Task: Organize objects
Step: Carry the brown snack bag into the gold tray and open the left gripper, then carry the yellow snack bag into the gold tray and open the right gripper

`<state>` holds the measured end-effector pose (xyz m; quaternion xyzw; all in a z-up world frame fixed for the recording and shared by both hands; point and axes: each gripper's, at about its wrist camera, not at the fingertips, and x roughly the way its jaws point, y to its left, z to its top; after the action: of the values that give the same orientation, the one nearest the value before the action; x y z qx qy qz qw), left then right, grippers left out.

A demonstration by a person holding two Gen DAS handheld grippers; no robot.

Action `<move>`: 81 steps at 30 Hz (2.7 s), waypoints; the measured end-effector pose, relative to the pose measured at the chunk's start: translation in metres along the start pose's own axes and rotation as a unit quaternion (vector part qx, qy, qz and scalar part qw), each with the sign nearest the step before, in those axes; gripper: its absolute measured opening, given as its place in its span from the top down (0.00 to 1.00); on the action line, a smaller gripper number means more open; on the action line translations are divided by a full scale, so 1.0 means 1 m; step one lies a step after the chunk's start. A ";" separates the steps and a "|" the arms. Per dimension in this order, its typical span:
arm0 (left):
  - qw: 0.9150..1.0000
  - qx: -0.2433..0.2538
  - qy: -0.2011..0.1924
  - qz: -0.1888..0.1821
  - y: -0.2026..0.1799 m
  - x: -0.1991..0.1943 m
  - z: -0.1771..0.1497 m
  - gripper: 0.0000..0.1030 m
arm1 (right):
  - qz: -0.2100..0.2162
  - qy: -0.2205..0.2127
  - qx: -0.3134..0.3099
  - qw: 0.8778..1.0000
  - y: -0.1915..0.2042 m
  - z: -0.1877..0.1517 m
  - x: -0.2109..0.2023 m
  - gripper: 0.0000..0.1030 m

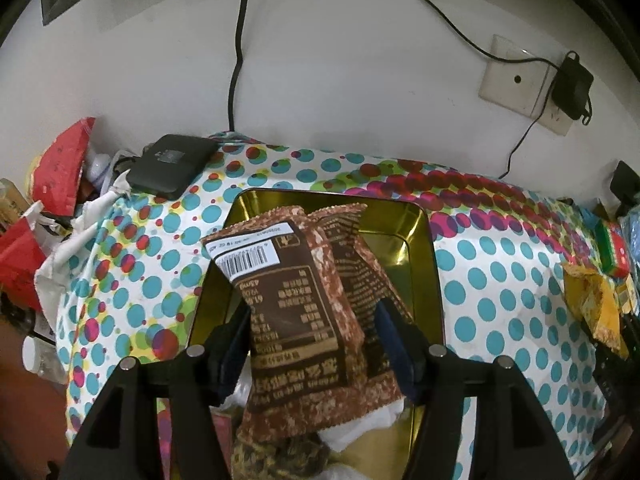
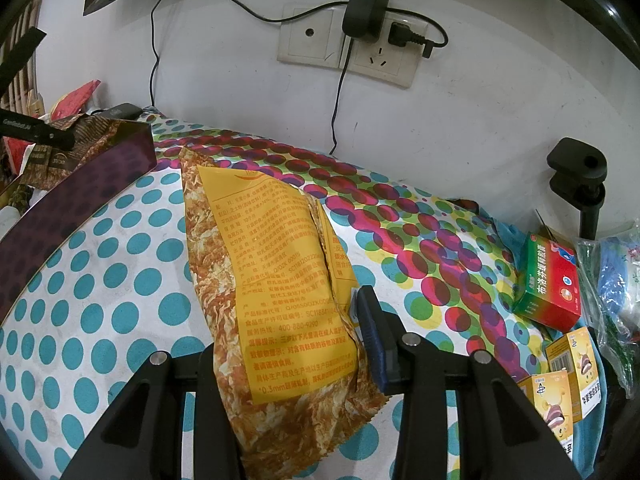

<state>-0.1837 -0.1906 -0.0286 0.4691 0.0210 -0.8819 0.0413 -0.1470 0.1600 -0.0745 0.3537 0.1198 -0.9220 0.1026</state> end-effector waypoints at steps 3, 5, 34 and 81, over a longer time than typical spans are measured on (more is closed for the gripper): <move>1.000 -0.005 -0.004 0.003 0.000 -0.009 -0.004 0.39 | 0.000 0.000 -0.001 1.000 0.000 0.000 0.000 0.64; 1.000 -0.006 -0.005 0.004 0.001 -0.016 -0.008 0.39 | 0.000 0.000 -0.001 1.000 0.000 0.000 0.000 0.64; 0.997 -0.014 -0.071 0.035 -0.013 -0.137 -0.190 0.39 | -0.014 0.001 -0.026 1.000 0.006 0.003 0.001 0.65; 0.982 -0.162 -0.094 0.016 0.108 -0.155 -0.239 0.39 | 0.098 -0.096 -0.172 0.976 0.247 0.075 -0.130 0.83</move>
<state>0.1097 -0.2723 -0.0339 0.3719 0.1521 -0.9060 0.1331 -0.0323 -0.0829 0.0311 0.2507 0.2308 -0.9026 0.2629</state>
